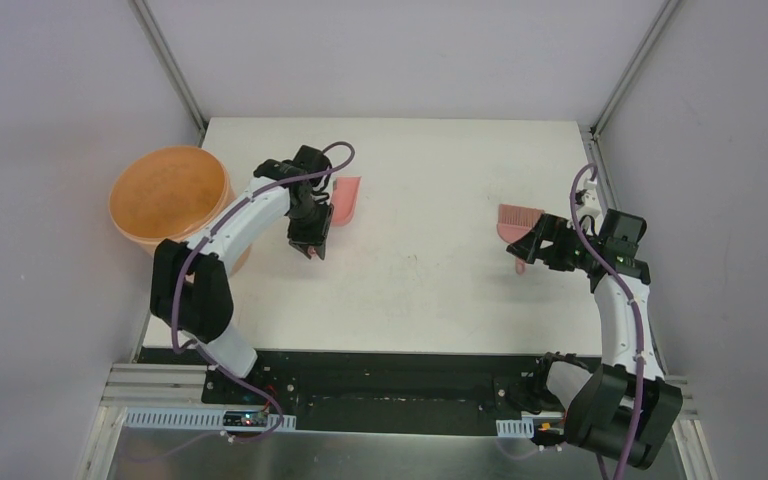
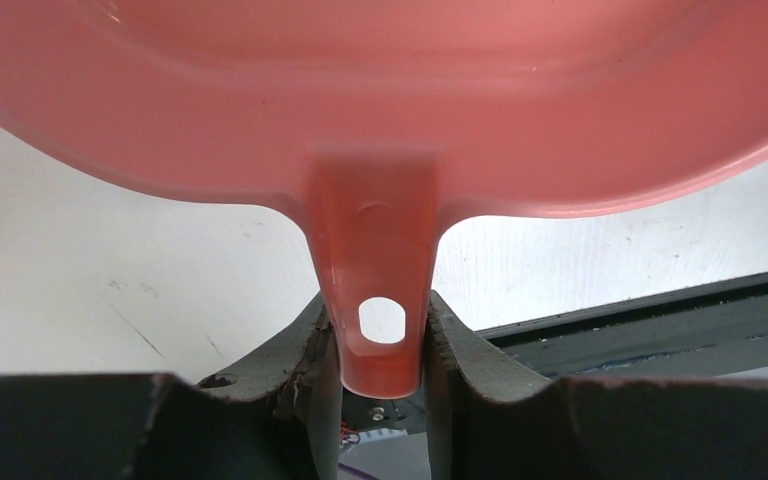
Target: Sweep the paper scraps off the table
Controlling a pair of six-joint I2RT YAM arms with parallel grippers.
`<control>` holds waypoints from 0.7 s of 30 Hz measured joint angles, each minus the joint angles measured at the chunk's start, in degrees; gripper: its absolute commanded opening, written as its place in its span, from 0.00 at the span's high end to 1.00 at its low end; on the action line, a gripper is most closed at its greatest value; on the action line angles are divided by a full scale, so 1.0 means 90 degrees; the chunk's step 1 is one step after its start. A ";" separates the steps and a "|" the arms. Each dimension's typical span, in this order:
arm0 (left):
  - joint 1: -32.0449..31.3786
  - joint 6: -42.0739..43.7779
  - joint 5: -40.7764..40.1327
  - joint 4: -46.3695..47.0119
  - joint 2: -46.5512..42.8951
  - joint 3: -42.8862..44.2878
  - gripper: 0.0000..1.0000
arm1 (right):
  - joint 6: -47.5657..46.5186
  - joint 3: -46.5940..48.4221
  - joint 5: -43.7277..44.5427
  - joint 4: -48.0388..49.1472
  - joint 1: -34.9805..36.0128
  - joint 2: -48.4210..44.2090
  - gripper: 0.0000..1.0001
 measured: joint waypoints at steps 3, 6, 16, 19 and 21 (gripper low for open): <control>-0.0002 -0.0005 -0.0002 0.0049 0.0367 0.0002 0.95 | -0.0024 0.0002 -0.0027 -0.0012 0.0000 -0.0063 0.00; -0.0007 -0.0024 0.0000 0.0051 0.0782 0.0070 0.89 | -0.0049 0.0002 -0.0022 -0.0061 0.0000 -0.0175 0.00; -0.0046 -0.0032 -0.0002 0.0112 0.1763 0.0398 0.80 | -0.0075 0.0029 -0.0058 -0.0153 0.0002 -0.0250 0.00; -0.0046 -0.0056 0.0032 0.0197 0.1953 0.0398 0.74 | -0.0080 0.0068 -0.0063 -0.0216 0.0007 -0.0168 0.00; -0.0046 -0.0075 0.0034 0.0291 0.1972 0.0386 0.71 | -0.0100 0.0085 -0.0063 -0.0243 0.0007 -0.0155 0.00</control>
